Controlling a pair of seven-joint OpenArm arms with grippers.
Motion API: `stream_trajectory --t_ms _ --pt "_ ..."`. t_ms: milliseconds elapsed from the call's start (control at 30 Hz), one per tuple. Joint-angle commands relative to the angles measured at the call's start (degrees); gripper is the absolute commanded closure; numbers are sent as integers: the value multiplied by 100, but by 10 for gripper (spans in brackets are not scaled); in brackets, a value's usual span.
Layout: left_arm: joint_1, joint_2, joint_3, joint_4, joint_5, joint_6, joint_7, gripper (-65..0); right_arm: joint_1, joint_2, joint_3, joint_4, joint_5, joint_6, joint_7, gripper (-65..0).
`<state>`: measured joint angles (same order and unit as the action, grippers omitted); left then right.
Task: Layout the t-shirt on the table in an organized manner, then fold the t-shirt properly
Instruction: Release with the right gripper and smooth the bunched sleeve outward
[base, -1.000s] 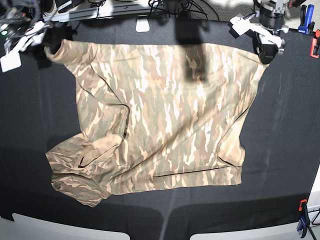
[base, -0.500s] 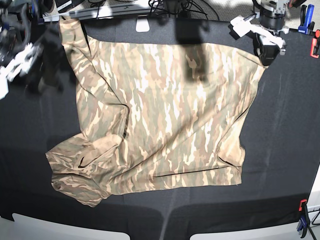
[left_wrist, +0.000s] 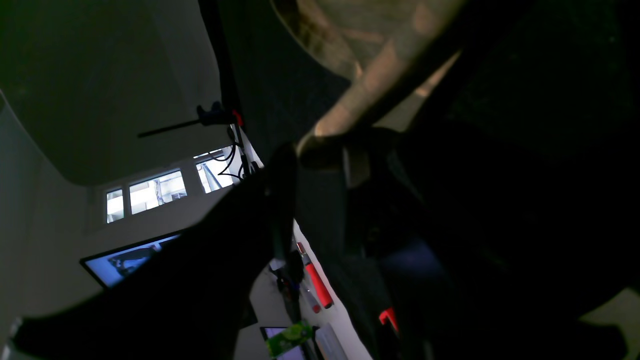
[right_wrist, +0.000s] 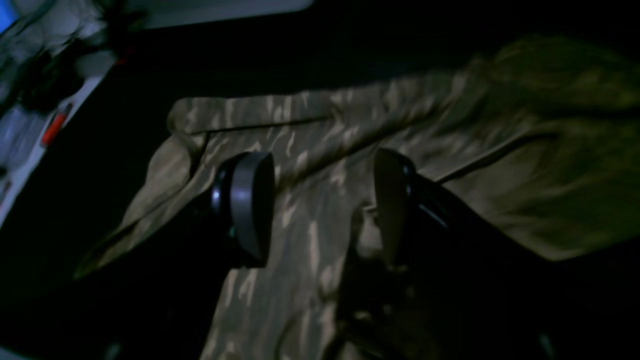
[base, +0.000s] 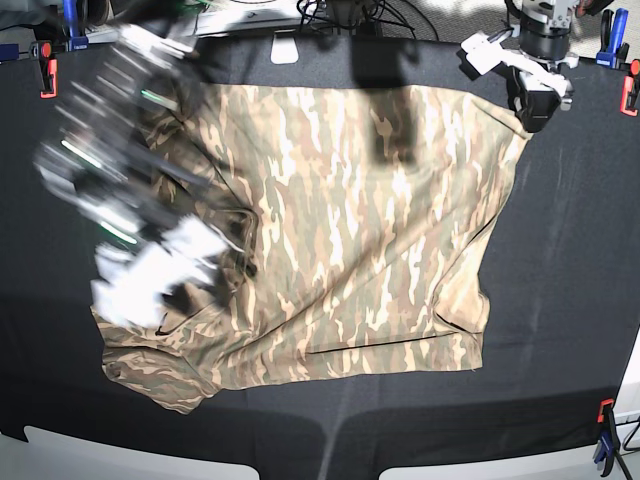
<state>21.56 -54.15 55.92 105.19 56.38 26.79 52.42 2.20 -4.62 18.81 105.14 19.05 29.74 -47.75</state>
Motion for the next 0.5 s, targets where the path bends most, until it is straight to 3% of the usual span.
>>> stream_trajectory --t_ms 0,100,200,467 --pt "4 -96 -7 94 103 94 9 -136 205 -111 -107 -76 -153 -136 173 -296" --pt "4 -96 -7 94 103 94 9 -136 463 -411 -245 -684 -935 -664 358 -296" --pt "4 -96 -7 94 103 94 9 -136 649 -438 -223 -1259 -1384 -968 428 -296" --pt "2 -96 -7 94 103 94 4 -136 459 -438 -221 -1698 -2065 -1025 144 -296"
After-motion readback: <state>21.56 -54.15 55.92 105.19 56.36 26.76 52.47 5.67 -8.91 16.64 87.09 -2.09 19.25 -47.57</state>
